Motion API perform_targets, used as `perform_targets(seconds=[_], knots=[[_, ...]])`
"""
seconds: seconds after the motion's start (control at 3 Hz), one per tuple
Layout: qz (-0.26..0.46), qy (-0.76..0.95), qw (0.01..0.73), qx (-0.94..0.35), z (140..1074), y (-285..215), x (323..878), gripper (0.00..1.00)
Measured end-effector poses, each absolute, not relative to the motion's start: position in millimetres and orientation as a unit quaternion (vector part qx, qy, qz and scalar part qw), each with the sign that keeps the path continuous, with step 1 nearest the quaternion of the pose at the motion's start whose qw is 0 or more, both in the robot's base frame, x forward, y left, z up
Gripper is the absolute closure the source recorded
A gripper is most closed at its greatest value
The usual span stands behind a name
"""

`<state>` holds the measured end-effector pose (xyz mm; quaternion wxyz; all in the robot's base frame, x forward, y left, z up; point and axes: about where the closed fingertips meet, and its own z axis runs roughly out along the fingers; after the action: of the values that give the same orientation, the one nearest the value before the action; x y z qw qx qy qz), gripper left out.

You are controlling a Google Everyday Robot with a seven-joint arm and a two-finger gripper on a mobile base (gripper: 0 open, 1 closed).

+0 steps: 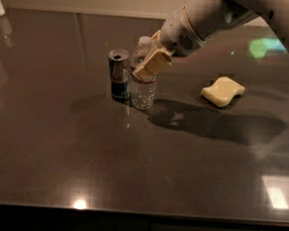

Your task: Move water bottle near redbull can

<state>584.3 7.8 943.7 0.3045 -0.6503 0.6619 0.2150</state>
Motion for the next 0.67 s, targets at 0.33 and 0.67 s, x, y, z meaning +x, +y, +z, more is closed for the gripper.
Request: perform_targets(seconds=[0.33,0.67], knots=[[0.216,0.661,0.304,-0.651,942.9,9.7,584.0,0.17],[0.217,0.660,0.303,-0.652,942.1,11.6,583.6,0.00]])
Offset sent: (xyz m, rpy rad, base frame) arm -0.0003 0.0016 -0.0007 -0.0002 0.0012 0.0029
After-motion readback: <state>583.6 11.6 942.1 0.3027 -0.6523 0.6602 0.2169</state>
